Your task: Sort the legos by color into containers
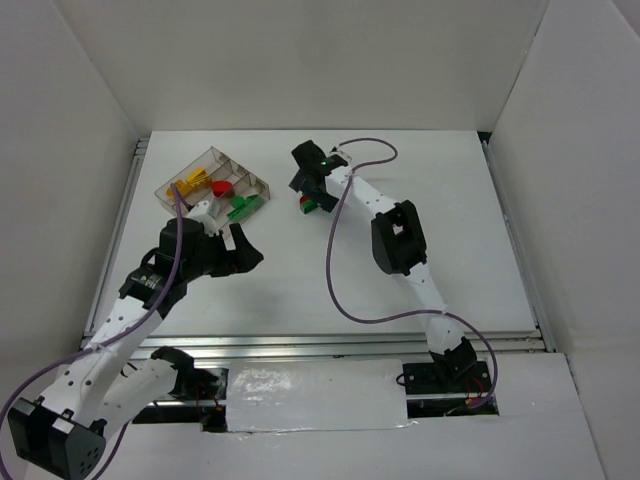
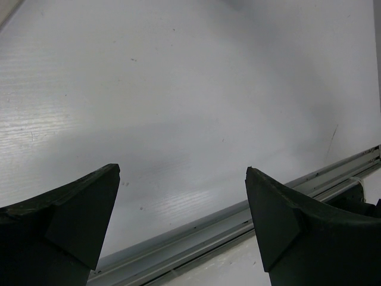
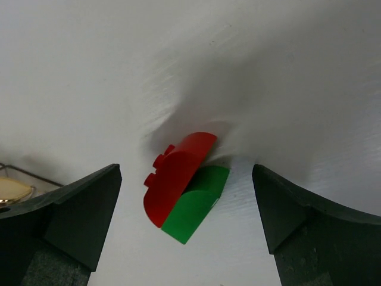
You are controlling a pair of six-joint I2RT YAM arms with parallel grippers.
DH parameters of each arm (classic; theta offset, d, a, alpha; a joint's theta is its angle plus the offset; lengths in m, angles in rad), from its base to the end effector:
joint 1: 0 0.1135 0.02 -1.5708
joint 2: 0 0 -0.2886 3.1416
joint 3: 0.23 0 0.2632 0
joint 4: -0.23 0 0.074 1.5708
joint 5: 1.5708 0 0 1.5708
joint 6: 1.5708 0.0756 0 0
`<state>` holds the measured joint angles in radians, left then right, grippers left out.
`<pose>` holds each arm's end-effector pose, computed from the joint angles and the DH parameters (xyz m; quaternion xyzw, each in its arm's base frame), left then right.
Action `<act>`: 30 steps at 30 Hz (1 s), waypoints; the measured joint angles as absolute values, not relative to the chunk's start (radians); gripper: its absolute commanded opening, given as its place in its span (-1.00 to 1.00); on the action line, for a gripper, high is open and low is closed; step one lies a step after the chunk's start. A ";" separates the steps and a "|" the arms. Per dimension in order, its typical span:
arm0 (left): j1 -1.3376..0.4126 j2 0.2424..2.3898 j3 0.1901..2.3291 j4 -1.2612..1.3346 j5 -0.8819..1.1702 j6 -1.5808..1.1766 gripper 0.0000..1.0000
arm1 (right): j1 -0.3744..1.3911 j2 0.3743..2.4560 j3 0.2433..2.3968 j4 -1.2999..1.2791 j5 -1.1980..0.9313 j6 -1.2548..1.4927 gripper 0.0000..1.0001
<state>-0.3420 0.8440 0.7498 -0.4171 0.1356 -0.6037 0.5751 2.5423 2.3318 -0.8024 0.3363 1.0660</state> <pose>0.2028 -0.0830 0.2919 -0.0784 0.8581 -0.2817 0.4222 0.5157 0.3046 0.1581 0.2750 0.9082 0.0889 0.3028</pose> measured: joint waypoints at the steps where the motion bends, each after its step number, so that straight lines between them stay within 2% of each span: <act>1: -0.342 0.842 0.748 -0.415 0.139 -0.603 0.99 | 0.575 2.549 2.331 -0.817 0.331 1.066 0.98; 3: -0.342 0.840 0.746 -0.413 0.148 -0.603 0.99 | 0.574 2.549 2.330 -0.823 0.329 1.064 0.91; 7: -0.342 0.828 0.746 -0.410 0.160 -0.604 0.99 | 0.572 2.548 2.322 -0.827 0.309 1.036 0.65; 10: -0.342 0.810 0.746 -0.408 0.163 -0.603 0.99 | 0.572 2.548 2.324 -0.842 0.281 1.004 0.36; 11: -0.342 0.804 0.746 -0.406 0.163 -0.604 0.99 | 0.572 2.548 2.324 -0.845 0.271 0.997 0.20; 12: -0.342 0.799 0.746 -0.404 0.163 -0.604 0.99 | 0.572 2.548 2.323 -0.848 0.264 0.988 0.15; 13: -0.342 0.795 0.746 -0.402 0.163 -0.604 0.99 | 0.571 2.548 2.322 -0.850 0.255 0.981 -0.01; 15: -0.342 0.790 0.746 -0.399 0.163 -0.604 0.99 | 0.571 2.548 2.320 -0.849 0.245 0.970 -0.17; 17: -0.342 0.786 0.746 -0.397 0.164 -0.604 0.99 | 0.571 2.547 2.314 -0.842 0.239 0.958 -0.43; 18: -0.342 0.786 0.746 -0.396 0.163 -0.604 0.99 | 0.572 2.541 2.303 -0.834 0.236 0.947 -0.94; 19: -0.342 0.786 0.746 -0.396 0.163 -0.605 0.99 | 0.572 2.529 2.281 -0.819 0.233 0.936 -1.00; 22: -0.342 0.784 0.746 -0.397 0.163 -0.606 0.99 | 0.580 2.439 2.114 -0.742 0.228 0.874 -1.00; 30: -0.342 0.783 0.737 -0.395 0.143 -0.654 0.99 | 0.734 2.011 1.443 -0.458 0.208 0.556 -1.00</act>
